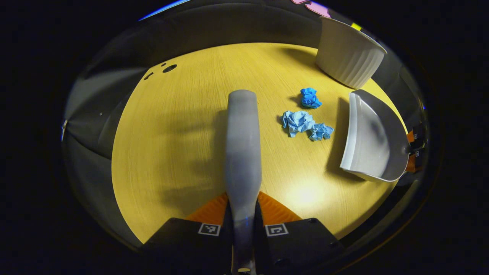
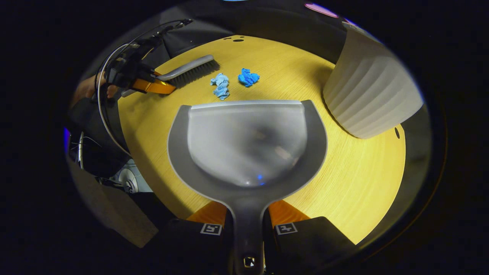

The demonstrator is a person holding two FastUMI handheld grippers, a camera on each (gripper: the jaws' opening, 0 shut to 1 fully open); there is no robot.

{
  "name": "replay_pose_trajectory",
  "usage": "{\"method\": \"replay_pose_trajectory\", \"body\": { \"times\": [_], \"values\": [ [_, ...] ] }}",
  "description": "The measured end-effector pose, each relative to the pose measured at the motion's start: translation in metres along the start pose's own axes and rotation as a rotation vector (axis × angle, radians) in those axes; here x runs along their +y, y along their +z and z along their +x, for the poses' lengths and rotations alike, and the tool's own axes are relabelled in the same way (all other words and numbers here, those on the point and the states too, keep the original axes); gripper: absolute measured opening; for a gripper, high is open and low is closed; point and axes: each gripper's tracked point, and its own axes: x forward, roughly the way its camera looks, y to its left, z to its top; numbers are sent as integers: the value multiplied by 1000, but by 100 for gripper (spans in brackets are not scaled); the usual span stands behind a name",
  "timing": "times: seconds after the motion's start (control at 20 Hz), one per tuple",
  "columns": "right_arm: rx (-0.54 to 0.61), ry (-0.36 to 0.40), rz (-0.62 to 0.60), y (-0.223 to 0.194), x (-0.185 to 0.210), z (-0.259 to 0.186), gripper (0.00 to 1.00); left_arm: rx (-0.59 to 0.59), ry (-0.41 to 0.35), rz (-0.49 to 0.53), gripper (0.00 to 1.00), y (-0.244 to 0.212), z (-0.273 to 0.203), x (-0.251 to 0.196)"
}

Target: Pick up the small broom and dustpan from the desktop, sweep the trash into the dustpan with the broom, and then empty the trash into the garbage bin.

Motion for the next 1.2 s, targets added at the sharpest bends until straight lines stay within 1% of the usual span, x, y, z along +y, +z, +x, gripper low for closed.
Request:
{"method": "replay_pose_trajectory", "body": {
  "times": [0.05,0.1,0.25,0.3,0.4,0.5,0.6,0.7,0.8,0.9,1.1,1.2],
  "values": [
    [-1,4,-1,1,1,0,36,-11,2,14,31,3,0,1],
    [0,6,-3,1,1,0,36,-25,2,30,27,8,-1,0],
    [-1,10,-20,7,1,2,36,-37,-41,54,26,20,-2,-12],
    [4,13,-23,8,1,3,36,-38,-40,66,26,26,-1,-14],
    [24,13,-34,9,-1,6,36,-27,-11,92,26,36,4,-10],
    [54,-1,-44,7,-4,8,36,-29,6,112,26,48,12,-10],
    [85,-8,-52,7,-6,11,36,-29,-9,122,26,56,18,-16],
    [108,3,-58,6,-5,11,36,-24,-55,142,26,60,22,-31],
    [105,12,-54,11,-3,12,36,-17,-130,174,26,62,22,-51],
    [107,20,-53,12,-1,16,36,-7,-188,206,26,62,20,-71],
    [98,28,-62,18,-3,20,36,-3,-289,274,26,59,14,-99],
    [82,25,-68,19,-5,21,36,0,-346,282,26,57,7,-112]
  ]
}}
